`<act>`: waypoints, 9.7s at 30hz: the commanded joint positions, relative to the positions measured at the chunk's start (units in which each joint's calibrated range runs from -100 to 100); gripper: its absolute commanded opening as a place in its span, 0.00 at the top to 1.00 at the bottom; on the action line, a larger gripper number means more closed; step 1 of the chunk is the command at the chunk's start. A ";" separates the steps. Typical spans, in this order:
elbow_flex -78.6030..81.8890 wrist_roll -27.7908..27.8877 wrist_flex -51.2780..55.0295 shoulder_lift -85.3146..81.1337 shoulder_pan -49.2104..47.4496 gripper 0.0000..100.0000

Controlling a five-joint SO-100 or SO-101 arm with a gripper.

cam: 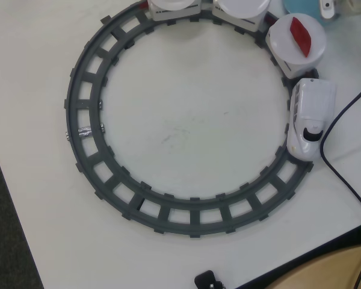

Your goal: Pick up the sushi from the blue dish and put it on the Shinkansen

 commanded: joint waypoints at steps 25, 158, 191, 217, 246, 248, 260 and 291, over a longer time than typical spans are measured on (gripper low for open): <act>-1.66 15.31 5.38 -15.32 -2.06 0.75; 7.86 -3.67 0.93 -4.05 8.59 0.72; 6.96 0.36 4.86 -3.04 3.75 0.99; 20.78 2.25 10.43 -45.47 -9.63 0.98; 22.22 7.55 25.57 -49.47 -63.68 0.98; 25.45 7.55 24.20 -49.47 -64.21 0.98; 33.08 7.55 11.45 -39.87 -66.14 0.98; 21.59 9.17 12.31 -45.72 -62.89 0.69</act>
